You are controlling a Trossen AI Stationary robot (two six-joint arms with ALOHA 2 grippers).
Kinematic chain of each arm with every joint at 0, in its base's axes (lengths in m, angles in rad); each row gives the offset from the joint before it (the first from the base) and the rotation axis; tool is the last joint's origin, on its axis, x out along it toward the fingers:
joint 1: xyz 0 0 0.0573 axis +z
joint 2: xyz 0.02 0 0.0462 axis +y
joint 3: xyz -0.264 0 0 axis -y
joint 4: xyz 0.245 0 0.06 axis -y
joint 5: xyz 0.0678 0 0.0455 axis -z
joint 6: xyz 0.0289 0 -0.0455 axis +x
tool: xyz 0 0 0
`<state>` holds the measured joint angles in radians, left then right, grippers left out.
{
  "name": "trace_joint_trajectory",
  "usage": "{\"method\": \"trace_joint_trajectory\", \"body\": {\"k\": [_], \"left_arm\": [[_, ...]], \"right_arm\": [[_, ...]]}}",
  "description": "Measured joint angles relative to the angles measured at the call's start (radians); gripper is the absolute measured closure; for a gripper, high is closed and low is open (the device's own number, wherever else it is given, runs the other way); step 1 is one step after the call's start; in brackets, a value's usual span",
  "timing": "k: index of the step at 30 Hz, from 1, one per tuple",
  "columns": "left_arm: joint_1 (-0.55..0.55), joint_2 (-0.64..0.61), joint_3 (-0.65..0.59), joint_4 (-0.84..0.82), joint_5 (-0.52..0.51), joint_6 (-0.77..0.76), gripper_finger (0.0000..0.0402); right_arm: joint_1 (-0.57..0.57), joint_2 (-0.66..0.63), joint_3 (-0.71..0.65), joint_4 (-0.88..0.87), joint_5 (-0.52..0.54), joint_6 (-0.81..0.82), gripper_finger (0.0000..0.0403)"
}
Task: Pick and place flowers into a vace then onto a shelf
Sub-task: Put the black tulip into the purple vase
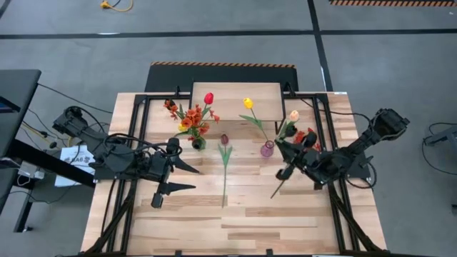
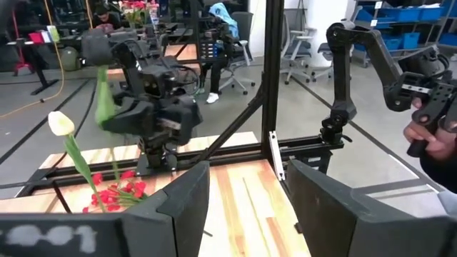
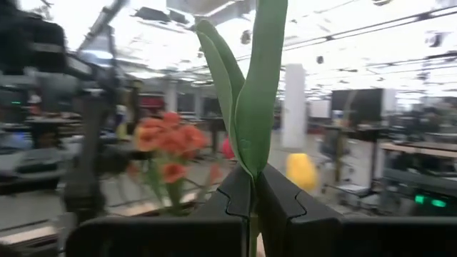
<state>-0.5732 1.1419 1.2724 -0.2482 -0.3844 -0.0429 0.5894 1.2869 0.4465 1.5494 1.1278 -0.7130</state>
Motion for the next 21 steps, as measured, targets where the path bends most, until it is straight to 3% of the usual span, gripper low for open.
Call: {"method": "trace_joint_trajectory", "body": {"k": [10, 21], "left_arm": [[0.000, 0.000, 0.000, -0.005, -0.002, 0.000, 0.0223], [0.000, 0.000, 0.000, -0.006, -0.002, -0.002, 0.0223]], "right_arm": [[-0.112, 0.001, 0.000, -0.003, -0.003, -0.002, 0.0403], [-0.142, 0.001, 0.000, -0.029, -0.003, 0.002, 0.0400]]}}
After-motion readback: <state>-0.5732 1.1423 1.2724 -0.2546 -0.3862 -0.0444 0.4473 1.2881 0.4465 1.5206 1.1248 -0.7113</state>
